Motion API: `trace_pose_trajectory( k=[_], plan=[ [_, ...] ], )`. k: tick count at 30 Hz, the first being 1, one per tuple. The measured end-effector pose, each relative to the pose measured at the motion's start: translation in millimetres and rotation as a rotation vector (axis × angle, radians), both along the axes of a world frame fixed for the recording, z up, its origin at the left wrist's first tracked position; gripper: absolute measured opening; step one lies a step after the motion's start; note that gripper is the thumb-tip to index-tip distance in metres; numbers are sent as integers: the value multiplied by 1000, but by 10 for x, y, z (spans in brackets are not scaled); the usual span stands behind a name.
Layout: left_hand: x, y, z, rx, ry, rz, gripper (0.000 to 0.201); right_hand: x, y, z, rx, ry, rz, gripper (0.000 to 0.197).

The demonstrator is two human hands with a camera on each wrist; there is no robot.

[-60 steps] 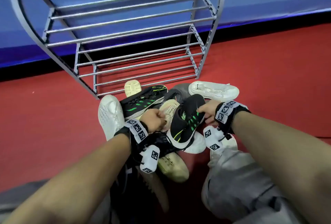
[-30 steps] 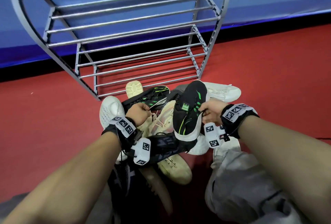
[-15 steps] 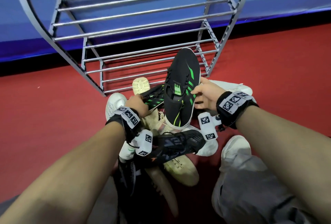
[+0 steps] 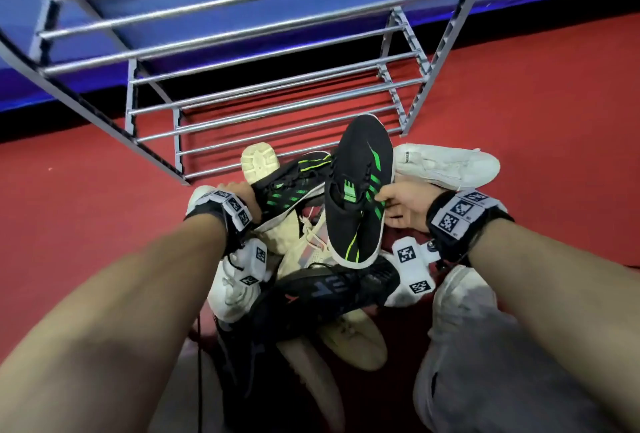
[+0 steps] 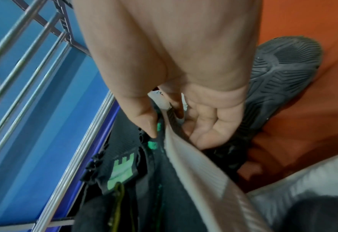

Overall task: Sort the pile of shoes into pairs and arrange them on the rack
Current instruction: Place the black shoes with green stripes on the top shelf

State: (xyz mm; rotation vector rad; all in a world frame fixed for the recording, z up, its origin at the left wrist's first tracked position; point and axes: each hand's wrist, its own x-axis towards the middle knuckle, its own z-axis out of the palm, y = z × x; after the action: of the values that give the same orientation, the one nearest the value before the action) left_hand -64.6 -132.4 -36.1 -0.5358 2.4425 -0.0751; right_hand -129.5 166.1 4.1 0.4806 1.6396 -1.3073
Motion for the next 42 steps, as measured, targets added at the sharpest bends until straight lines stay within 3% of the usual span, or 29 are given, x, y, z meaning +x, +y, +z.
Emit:
trace_pose_trajectory(
  k=[3,10,14,18,21,28,36,42],
  plan=[
    [41,22,45,-24,-5,24,43,17,14,-58,-28,-6,73,20],
    [65,64,167,12,46,111,63,100,80,-74,5,-10,194,11],
    [75,91,270,-4,68,97,28,168,45,-67,-50,-61,172,16],
    [110,86,462,33,95,102,21,214,37,-16,-16,-65,154,23],
    [117,78,612,28,84,14,12,218,26,37,8,-50,149,26],
    [103,47,748,89,184,105,9,278,-15,175,-36,-65,-22,35],
    [43,58,815,423,353,307,11,182,-4,399,-218,-79,-210,20],
    [-44,257,917,579,313,357,18,187,34,447,-268,-73,-259,13]
  ],
)
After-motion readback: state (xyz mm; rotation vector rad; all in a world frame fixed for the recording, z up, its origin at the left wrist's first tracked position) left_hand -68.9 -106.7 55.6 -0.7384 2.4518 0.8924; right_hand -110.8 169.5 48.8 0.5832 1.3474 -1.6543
